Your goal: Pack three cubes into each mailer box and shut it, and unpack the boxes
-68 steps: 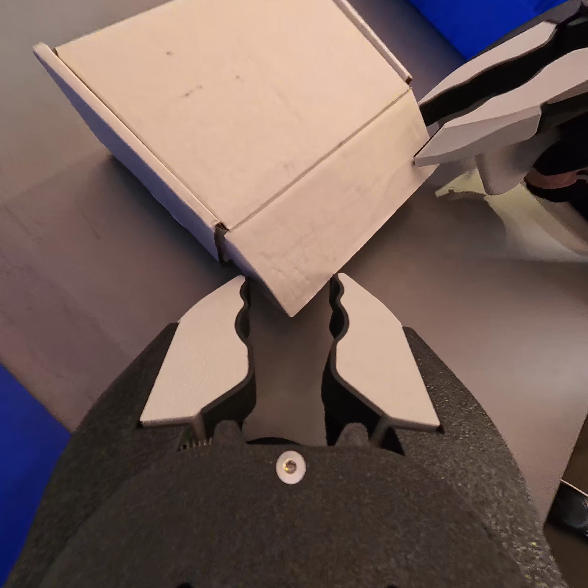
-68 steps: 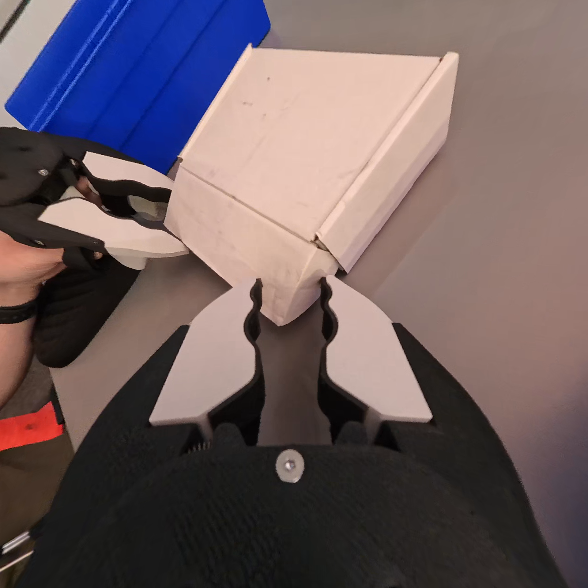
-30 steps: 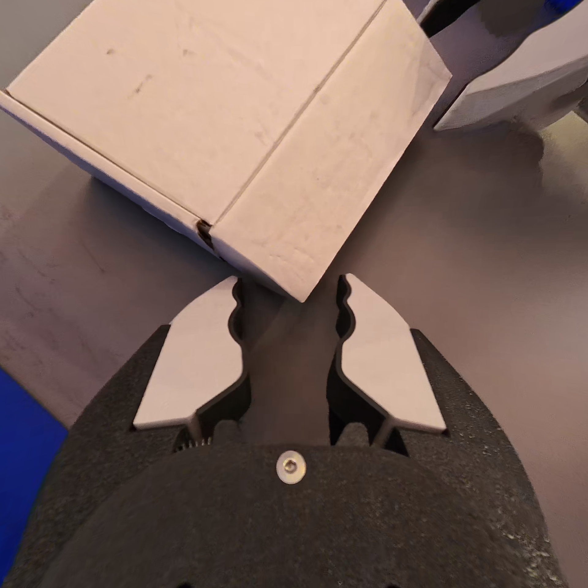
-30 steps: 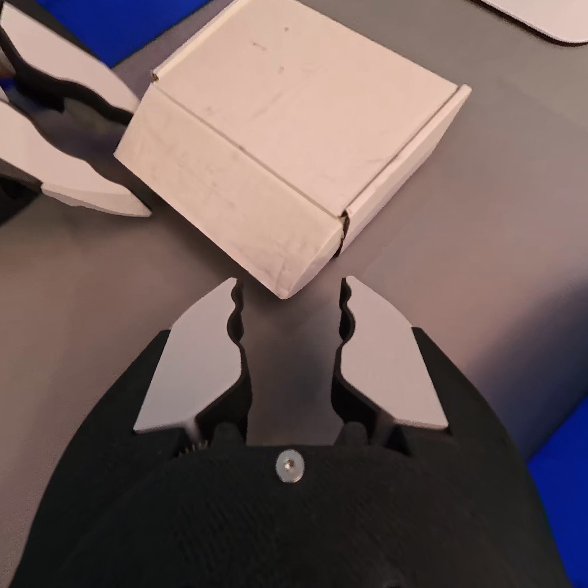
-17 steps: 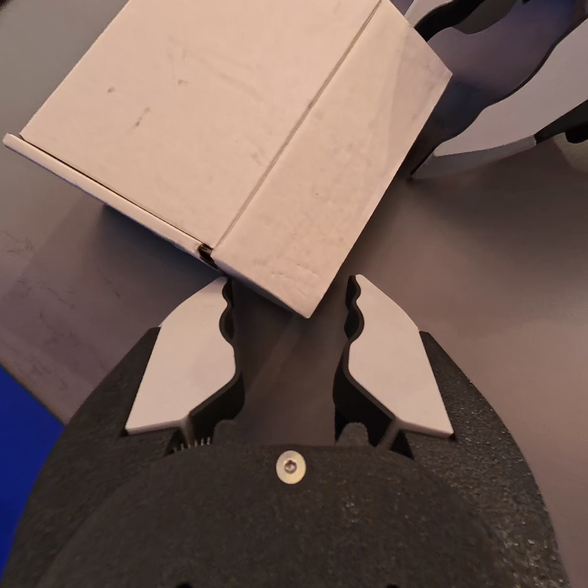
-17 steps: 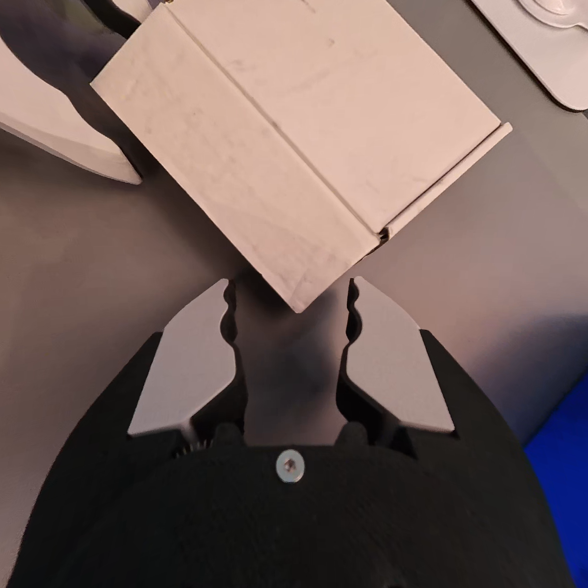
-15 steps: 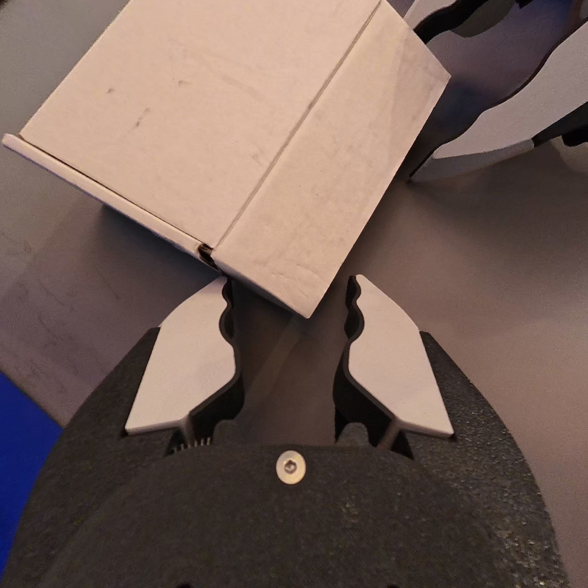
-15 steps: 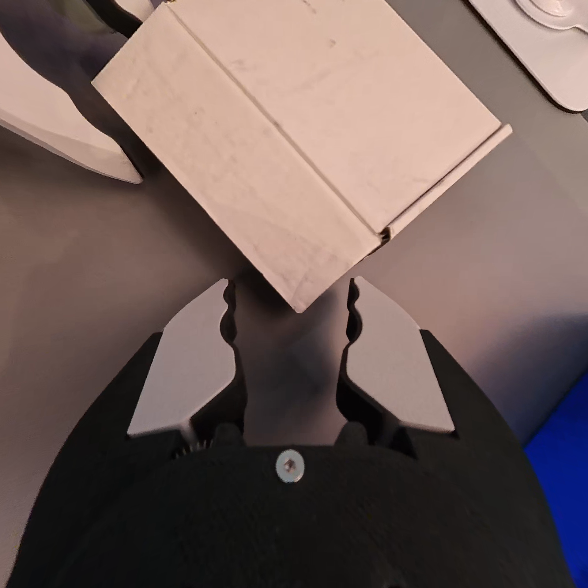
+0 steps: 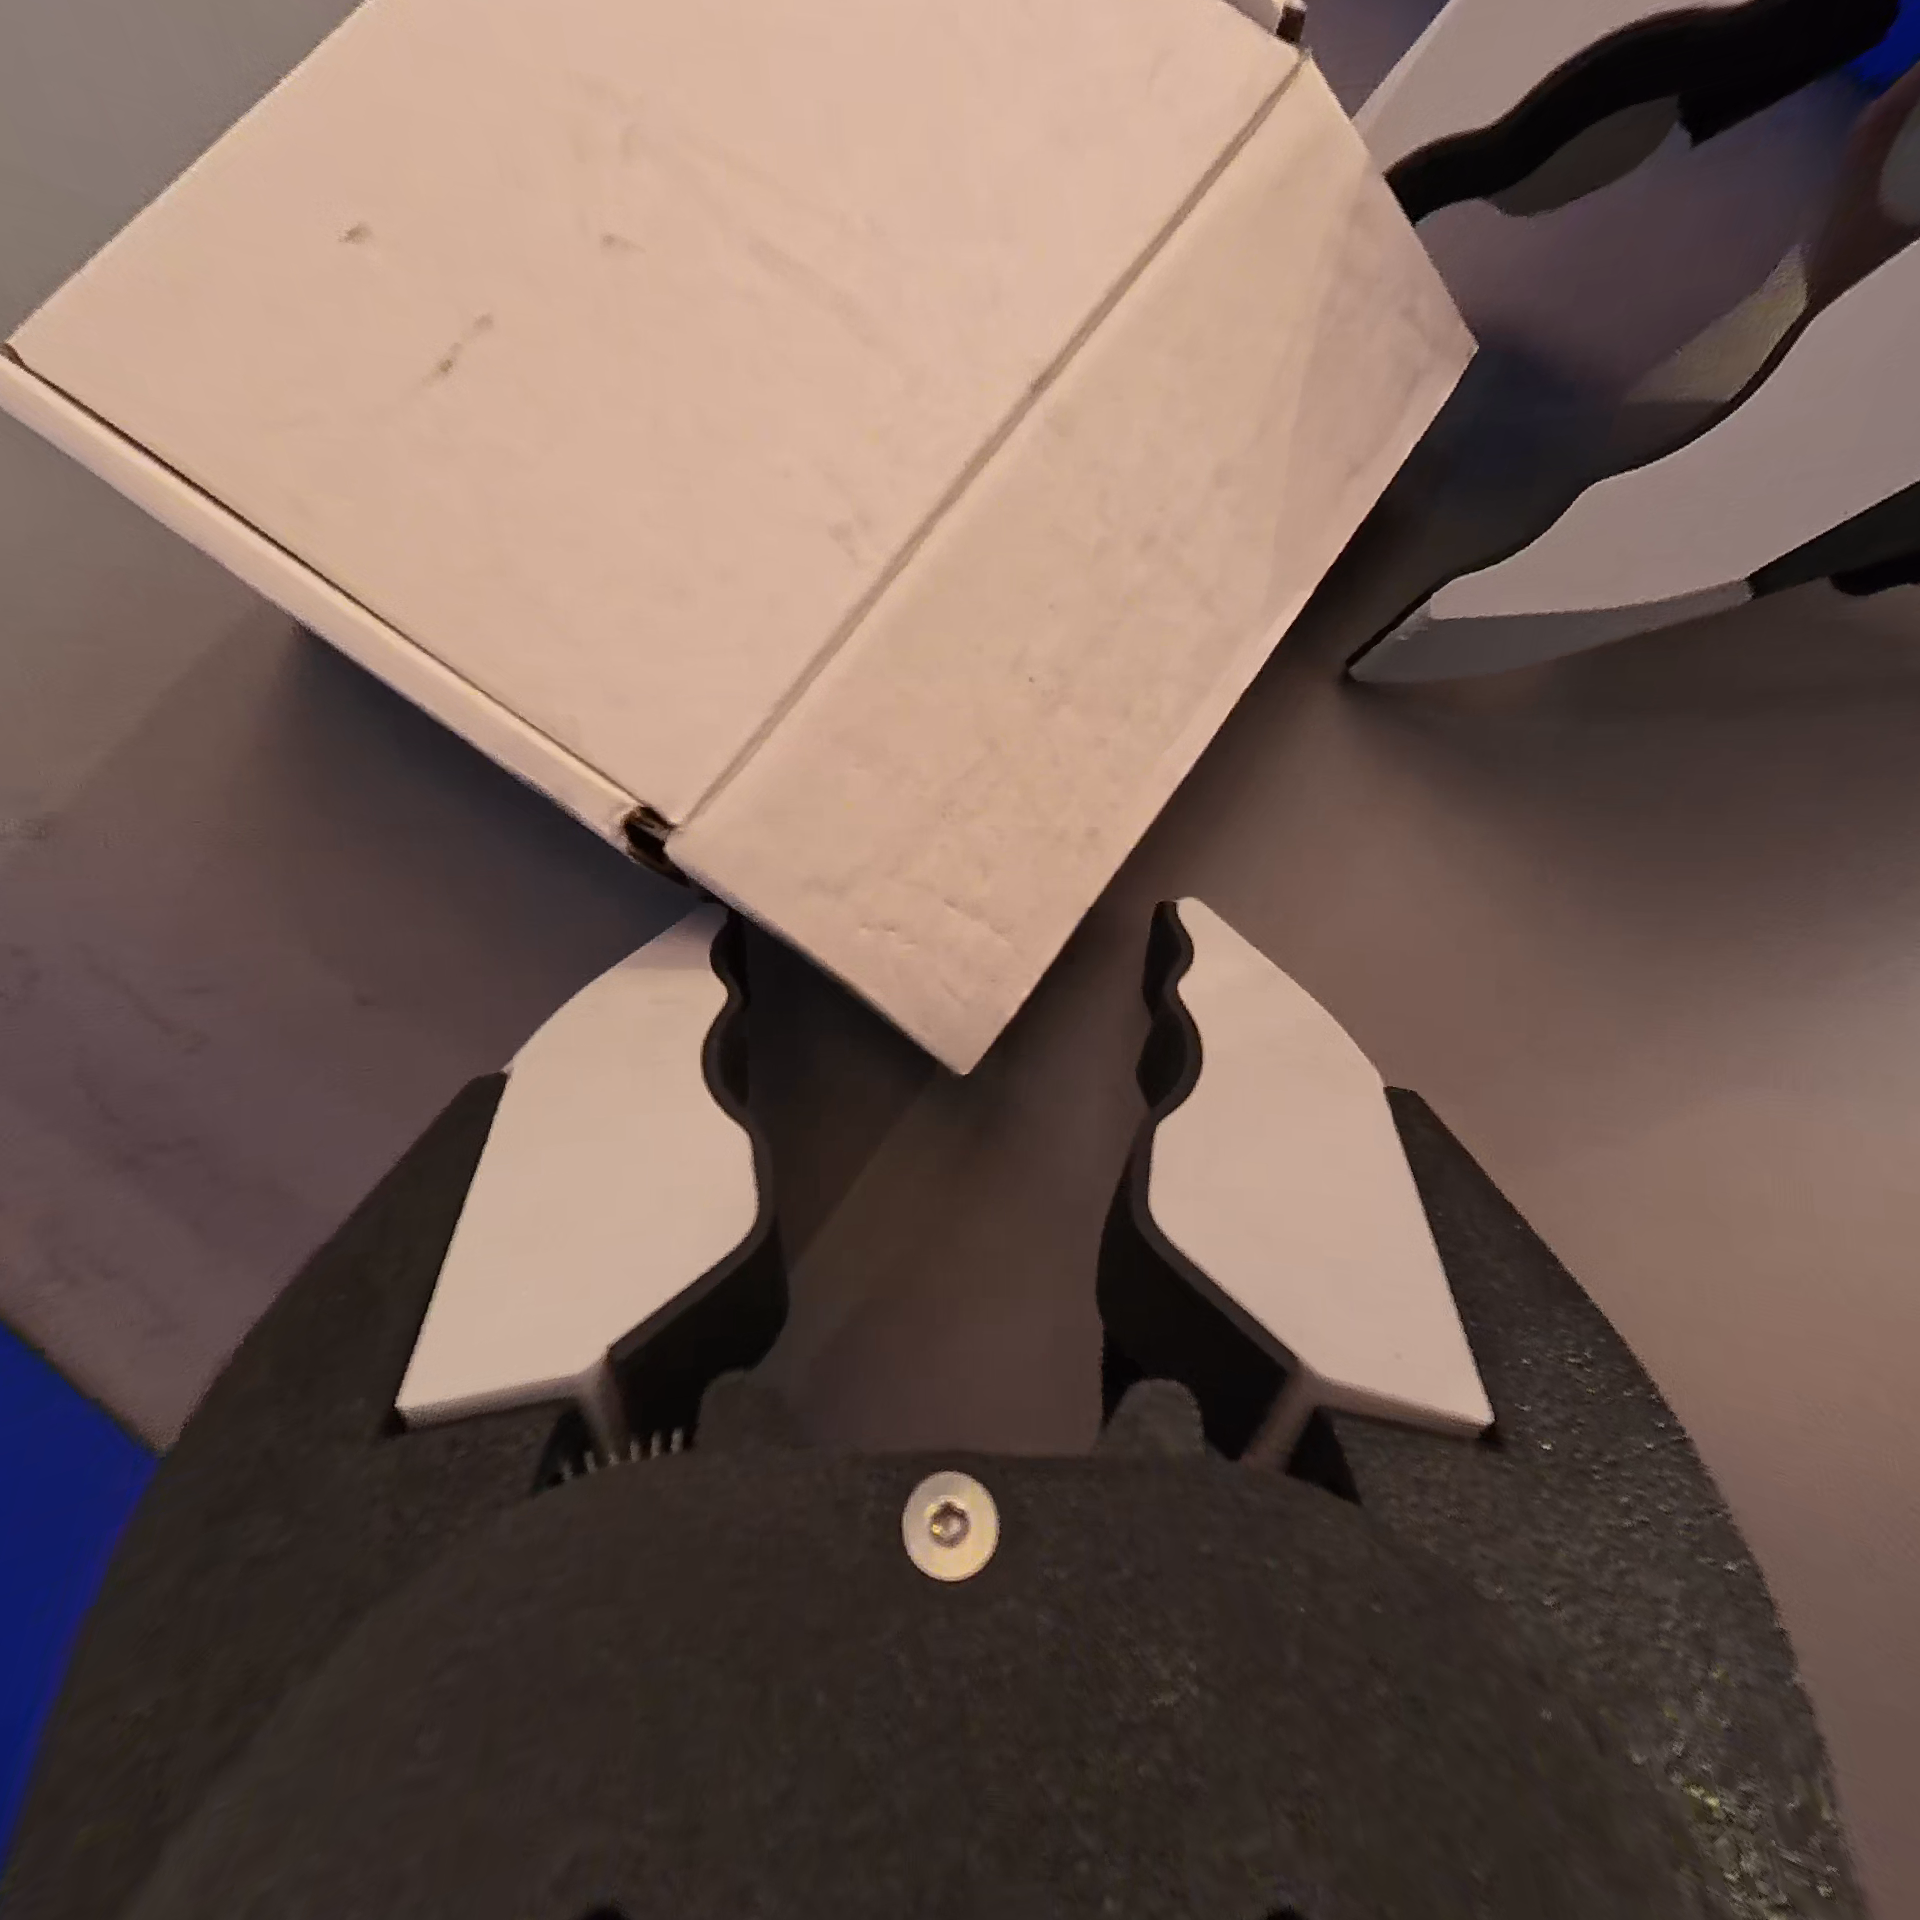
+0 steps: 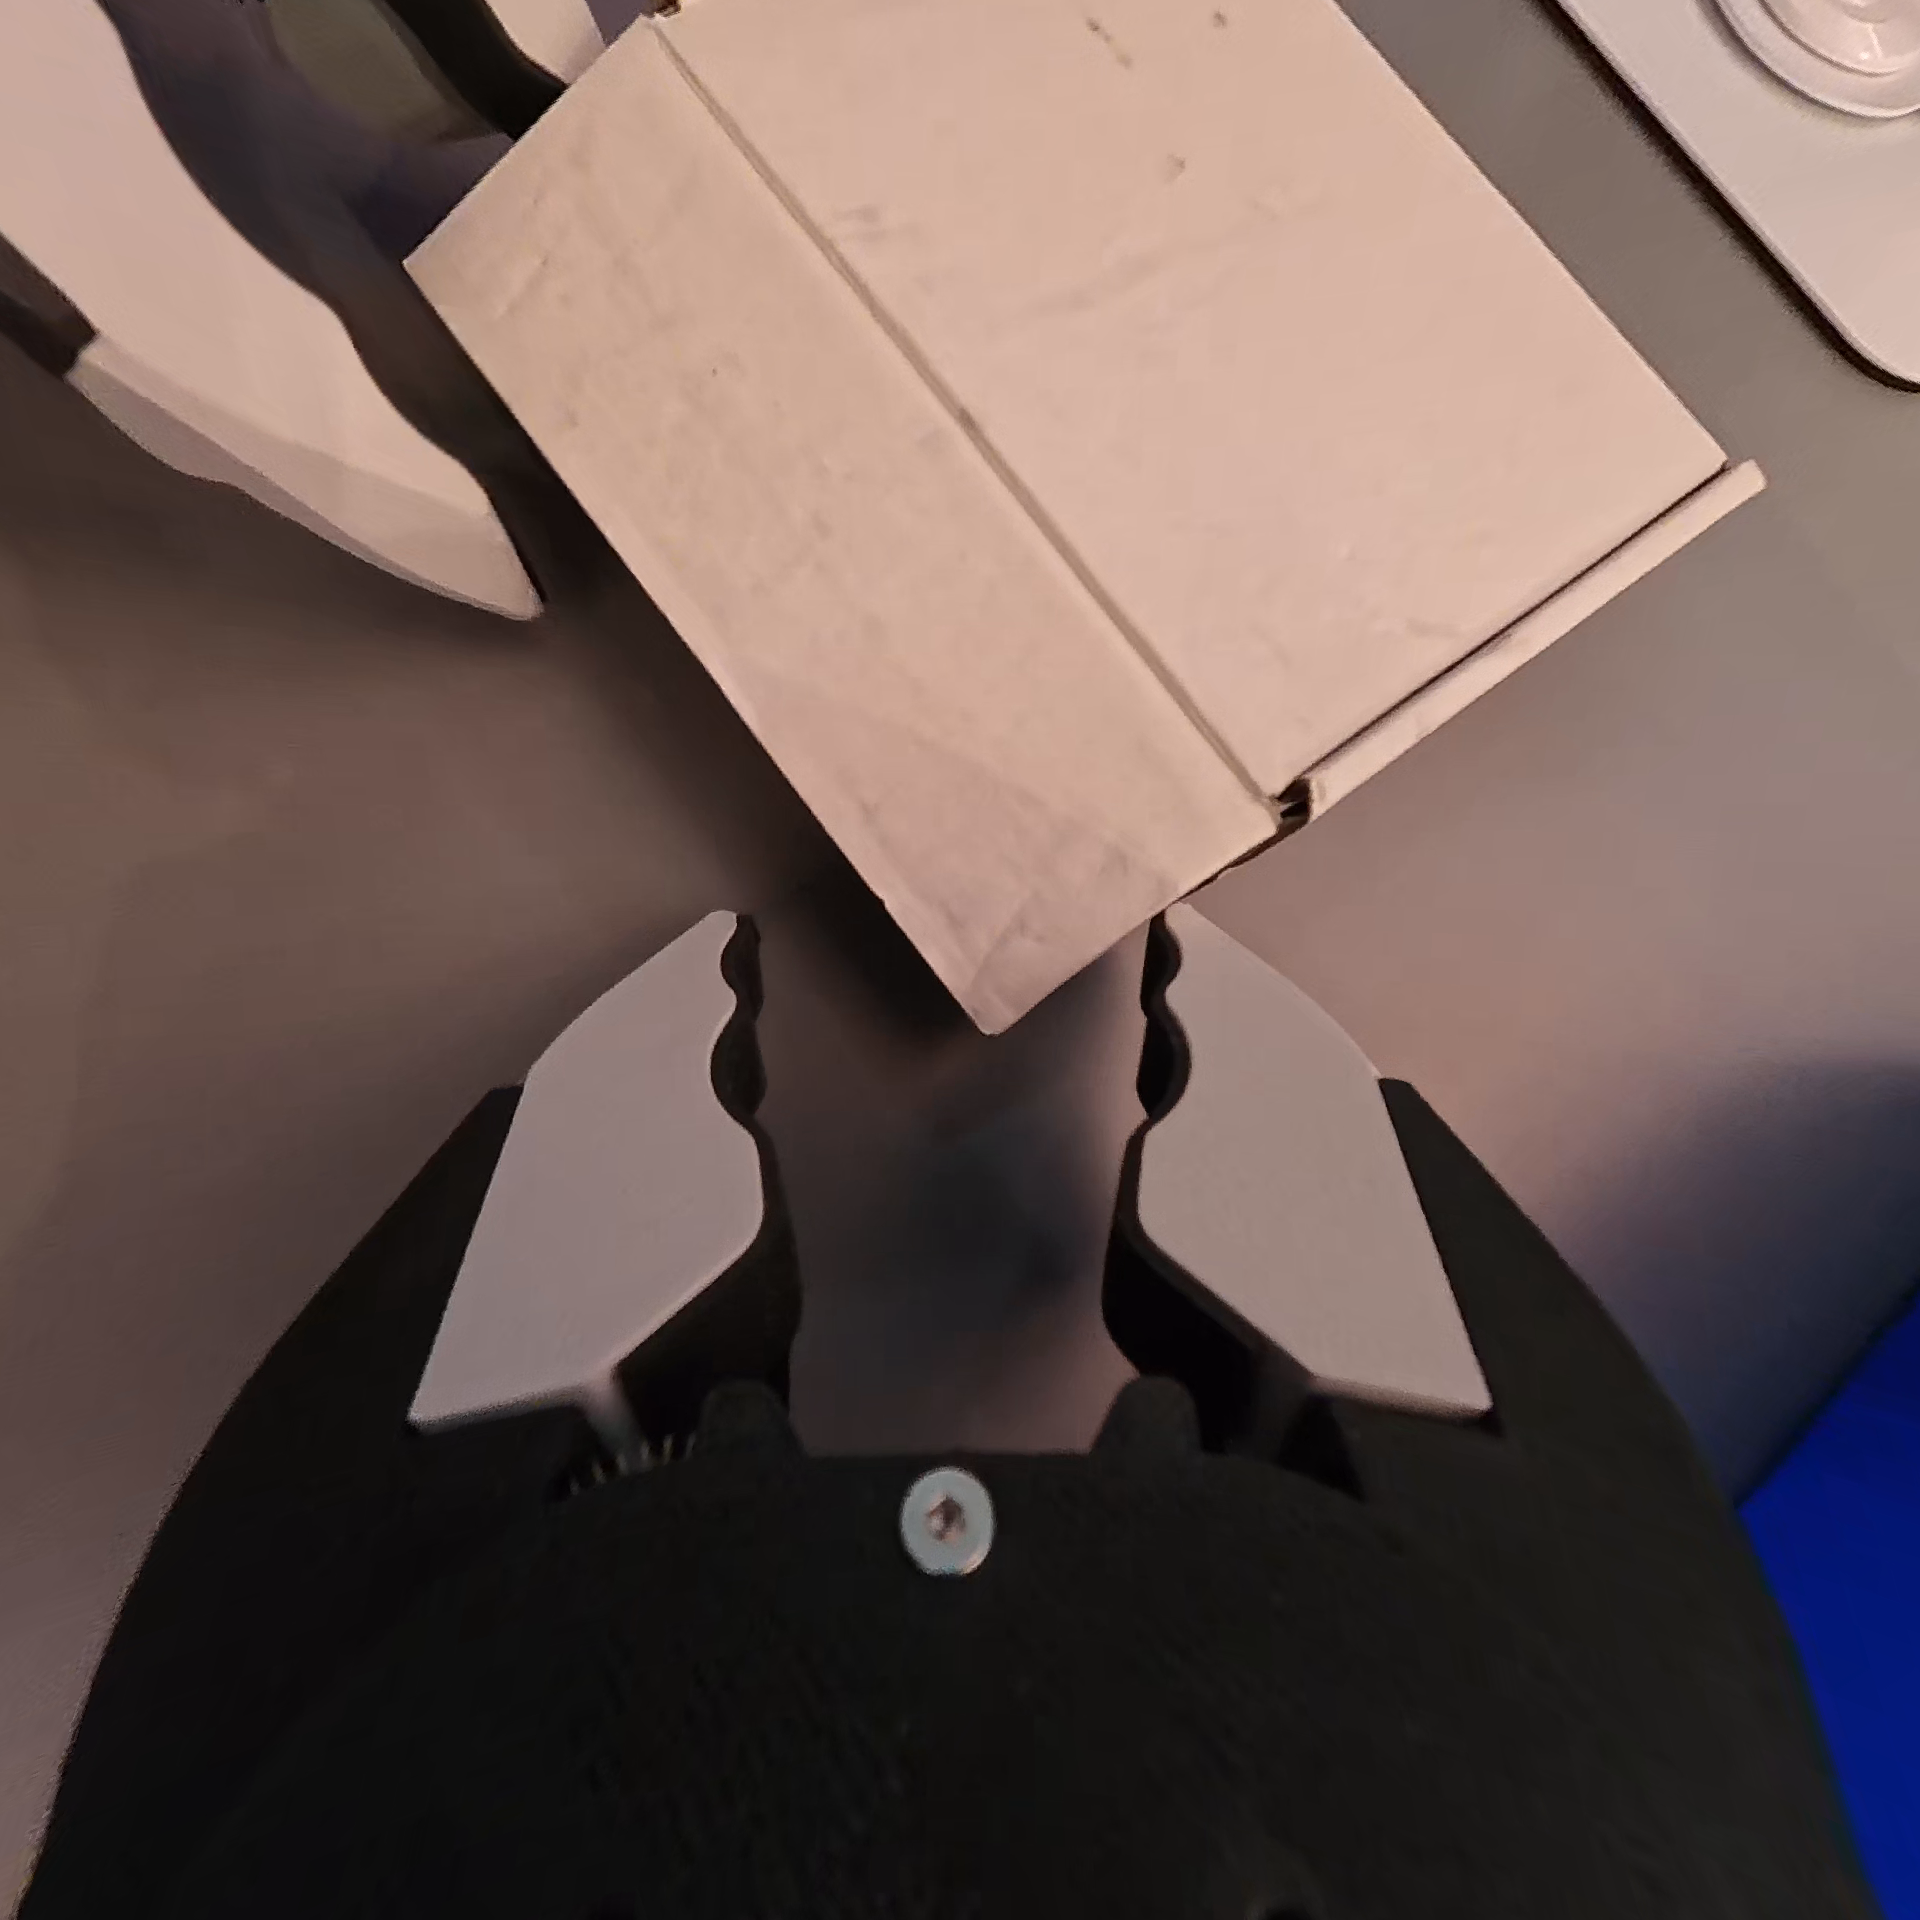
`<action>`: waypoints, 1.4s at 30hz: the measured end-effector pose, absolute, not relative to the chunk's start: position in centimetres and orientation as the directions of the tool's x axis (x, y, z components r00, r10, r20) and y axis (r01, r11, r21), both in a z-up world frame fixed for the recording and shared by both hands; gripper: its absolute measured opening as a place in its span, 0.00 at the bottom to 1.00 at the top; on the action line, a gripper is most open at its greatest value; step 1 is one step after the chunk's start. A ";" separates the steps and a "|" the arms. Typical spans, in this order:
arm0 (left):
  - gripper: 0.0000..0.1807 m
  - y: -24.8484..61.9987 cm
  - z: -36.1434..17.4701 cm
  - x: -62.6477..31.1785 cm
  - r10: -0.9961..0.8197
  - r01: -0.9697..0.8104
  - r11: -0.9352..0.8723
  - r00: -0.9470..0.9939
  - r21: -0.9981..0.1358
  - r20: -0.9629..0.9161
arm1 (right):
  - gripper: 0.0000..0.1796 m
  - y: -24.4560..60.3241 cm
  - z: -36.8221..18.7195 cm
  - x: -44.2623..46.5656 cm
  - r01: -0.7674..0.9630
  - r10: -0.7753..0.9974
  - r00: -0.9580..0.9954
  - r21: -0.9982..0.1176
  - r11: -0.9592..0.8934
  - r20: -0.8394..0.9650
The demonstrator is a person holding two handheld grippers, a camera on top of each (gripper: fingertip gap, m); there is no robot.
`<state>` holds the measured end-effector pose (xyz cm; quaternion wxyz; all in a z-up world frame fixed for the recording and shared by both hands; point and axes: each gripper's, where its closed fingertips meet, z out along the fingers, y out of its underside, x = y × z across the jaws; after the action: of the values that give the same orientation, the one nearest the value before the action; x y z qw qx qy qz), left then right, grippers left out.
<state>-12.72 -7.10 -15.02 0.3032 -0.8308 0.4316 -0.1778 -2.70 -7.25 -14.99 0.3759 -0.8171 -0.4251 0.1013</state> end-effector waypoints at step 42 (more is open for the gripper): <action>0.36 -5.7 -7.4 -10.0 -0.798 -0.864 0.194 0.136 -0.464 -0.588 | 0.39 -5.3 -11.2 -3.8 0.503 0.587 0.746 -0.843 -0.189 0.314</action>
<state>-9.96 -5.65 -7.42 0.4086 -0.6334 0.6559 0.0409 -3.79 -5.34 -11.23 0.5291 -0.7701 -0.3541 0.0397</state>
